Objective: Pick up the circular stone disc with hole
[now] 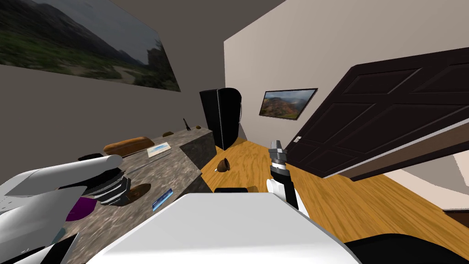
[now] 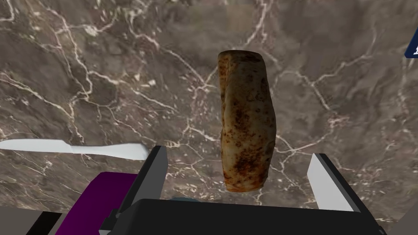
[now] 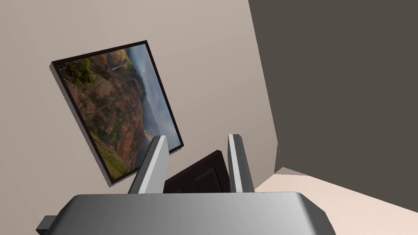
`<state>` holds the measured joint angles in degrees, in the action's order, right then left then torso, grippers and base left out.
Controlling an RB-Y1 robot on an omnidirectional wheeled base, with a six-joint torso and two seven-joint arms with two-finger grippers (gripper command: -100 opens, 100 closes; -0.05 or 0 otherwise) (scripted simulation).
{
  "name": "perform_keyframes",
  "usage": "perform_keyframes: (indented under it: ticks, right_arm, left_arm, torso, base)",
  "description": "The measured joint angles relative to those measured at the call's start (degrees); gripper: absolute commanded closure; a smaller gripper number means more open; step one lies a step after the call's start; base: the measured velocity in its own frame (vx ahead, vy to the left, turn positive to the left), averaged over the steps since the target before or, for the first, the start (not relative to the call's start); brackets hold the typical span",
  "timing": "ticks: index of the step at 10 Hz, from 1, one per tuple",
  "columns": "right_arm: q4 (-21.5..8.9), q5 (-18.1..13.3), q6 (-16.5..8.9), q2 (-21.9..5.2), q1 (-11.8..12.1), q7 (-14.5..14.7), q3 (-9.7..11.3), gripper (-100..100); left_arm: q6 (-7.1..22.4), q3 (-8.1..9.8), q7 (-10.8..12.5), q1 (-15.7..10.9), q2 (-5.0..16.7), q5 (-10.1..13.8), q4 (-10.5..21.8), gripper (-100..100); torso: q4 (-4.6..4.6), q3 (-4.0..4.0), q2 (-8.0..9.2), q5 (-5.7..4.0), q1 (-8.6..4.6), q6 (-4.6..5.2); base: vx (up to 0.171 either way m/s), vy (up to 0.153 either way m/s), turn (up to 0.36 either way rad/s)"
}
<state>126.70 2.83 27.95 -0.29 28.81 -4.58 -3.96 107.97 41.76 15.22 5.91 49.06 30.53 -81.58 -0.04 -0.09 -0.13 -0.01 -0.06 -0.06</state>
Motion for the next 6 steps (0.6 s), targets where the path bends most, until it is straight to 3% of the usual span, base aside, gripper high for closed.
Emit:
perform_keyframes:
  ticks: [1,2,3,6]
  right_arm:
    - [0.0,0.0,0.0,0.0,0.0,0.0,0.0,0]
    - [0.0,0.0,0.0,0.0,0.0,0.0,0.0,0]
    - [0.0,0.0,0.0,0.0,0.0,0.0,0.0,0]
    - [0.0,0.0,0.0,0.0,-0.01,0.0,0.0,0]
  left_arm:
    - [1.18,0.33,0.04,0.16,0.11,0.23,-0.08,-100]
    - [1.42,0.36,0.07,0.17,0.12,0.25,-0.11,0]
    - [1.4,0.35,0.06,0.17,0.11,0.25,-0.1,-100]
    - [-1.12,-0.73,-0.21,0.06,-1.09,-0.58,1.58,-100]
  torso:
    - [0.01,0.03,0.06,0.0,0.0,-0.01]
    - [0.03,0.07,0.13,0.01,0.01,-0.01]
    - [0.04,0.1,0.17,0.01,0.02,-0.01]
    - [0.05,0.13,0.22,0.03,0.07,-0.01]
  base:
    - [0.012,-0.002,-0.003]
    - [0.0,0.0,0.0]
    - [0.0,0.0,0.0]
    - [-0.004,0.01,0.002]
